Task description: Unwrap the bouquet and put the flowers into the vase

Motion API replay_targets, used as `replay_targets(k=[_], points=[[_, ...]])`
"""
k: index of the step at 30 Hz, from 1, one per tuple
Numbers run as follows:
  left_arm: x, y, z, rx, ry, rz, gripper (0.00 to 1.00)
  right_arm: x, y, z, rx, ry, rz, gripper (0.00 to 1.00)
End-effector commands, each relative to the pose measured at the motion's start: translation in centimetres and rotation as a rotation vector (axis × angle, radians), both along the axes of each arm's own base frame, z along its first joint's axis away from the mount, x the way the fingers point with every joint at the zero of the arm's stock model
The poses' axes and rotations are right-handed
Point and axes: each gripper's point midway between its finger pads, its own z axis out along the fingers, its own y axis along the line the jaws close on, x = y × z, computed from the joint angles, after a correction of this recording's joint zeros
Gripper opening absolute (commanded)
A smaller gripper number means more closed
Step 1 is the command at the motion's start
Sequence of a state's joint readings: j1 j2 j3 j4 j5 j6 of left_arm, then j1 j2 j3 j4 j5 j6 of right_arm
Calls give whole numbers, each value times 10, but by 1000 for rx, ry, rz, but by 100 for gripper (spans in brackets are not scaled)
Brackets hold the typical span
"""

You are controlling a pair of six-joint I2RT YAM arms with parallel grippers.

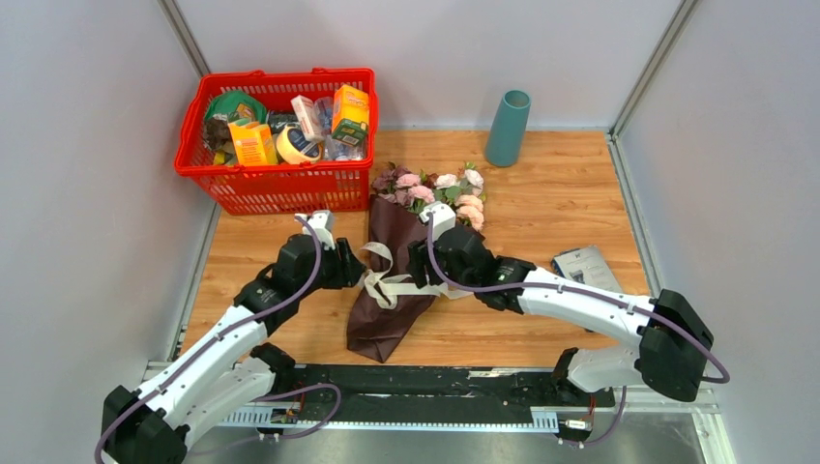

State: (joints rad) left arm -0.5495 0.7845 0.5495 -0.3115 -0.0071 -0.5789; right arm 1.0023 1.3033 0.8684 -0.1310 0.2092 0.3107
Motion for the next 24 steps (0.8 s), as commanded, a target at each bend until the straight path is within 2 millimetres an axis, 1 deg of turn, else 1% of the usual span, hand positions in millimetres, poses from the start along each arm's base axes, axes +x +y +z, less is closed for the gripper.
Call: replay_targets(k=[1, 2, 4, 6, 10, 12, 15, 16, 19, 21, 24], points=[[-21, -7, -20, -67, 105, -17, 56, -13, 1, 0, 23, 50, 74, 62], [-23, -7, -23, -80, 121, -8, 56, -17, 5, -4, 13, 59, 123, 61], [-29, -6, -29, -97, 147, -1, 56, -26, 15, -4, 6, 61, 216, 57], [-33, -4, -36, -103, 165, 7, 56, -25, 19, -5, -6, 41, 253, 53], [-44, -3, -51, -131, 198, 13, 56, -21, 29, -8, -53, -6, 334, 51], [-50, -4, -55, -157, 203, 5, 56, -20, 33, -11, -80, -32, 380, 54], [-56, -5, -62, -181, 218, -5, 56, -21, 40, -21, -125, -56, 465, 57], [-58, -4, -67, -181, 227, -2, 56, -23, 42, -25, -137, -62, 499, 57], [-61, -4, -76, -184, 249, 10, 56, -29, 45, -33, -148, -58, 562, 57], [-62, -5, -79, -186, 262, 6, 56, -33, 43, -39, -156, -51, 583, 60], [-63, -2, -86, -168, 271, 10, 56, -26, 41, -47, -187, -55, 555, 64]])
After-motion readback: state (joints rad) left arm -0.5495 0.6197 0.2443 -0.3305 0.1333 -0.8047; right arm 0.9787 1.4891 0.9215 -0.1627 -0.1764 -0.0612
